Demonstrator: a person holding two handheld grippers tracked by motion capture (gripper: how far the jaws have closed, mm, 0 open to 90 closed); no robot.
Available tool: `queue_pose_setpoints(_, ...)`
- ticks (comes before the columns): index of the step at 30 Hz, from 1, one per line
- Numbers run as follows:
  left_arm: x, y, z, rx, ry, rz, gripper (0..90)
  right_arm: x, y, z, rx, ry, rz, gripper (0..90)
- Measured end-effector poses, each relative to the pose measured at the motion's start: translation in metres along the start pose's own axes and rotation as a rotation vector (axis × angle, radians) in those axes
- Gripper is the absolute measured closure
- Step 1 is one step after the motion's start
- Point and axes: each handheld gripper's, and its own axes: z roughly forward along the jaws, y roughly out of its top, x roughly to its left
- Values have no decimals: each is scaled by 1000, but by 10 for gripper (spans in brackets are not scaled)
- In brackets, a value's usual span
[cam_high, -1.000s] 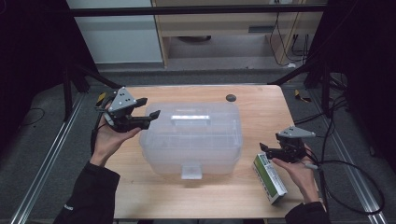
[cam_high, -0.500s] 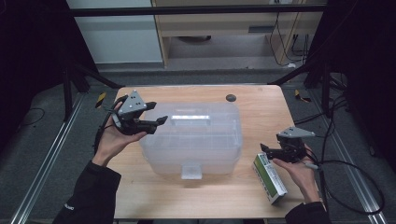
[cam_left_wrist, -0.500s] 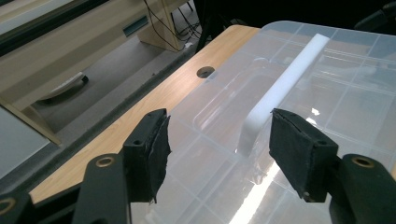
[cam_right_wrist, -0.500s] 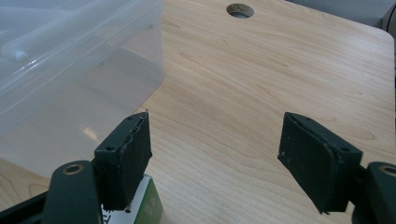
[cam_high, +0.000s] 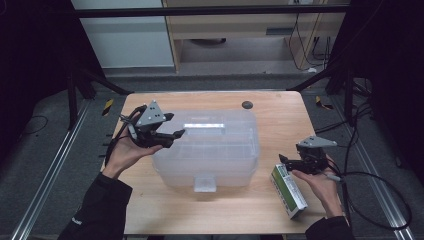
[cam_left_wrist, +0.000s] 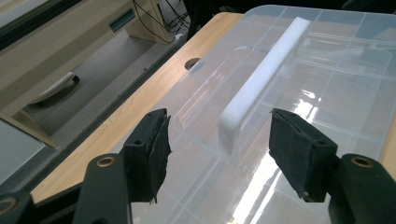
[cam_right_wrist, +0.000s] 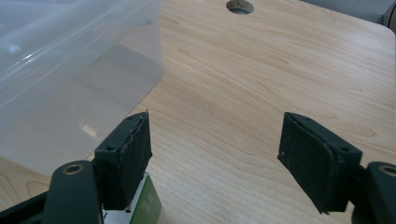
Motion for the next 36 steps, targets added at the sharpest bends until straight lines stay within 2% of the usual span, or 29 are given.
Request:
queue_pose_setpoints(13,-12,10,14,47,2,68,368,0,0,0,8,4,3,264)
queue_pose_setpoints(29,-17,17,29,82,4,117,357,1,0,0,14,7,5,272)
queue_pose_setpoints(36,-18,23,38,104,22,148,356,0,0,2,23,9,5,282)
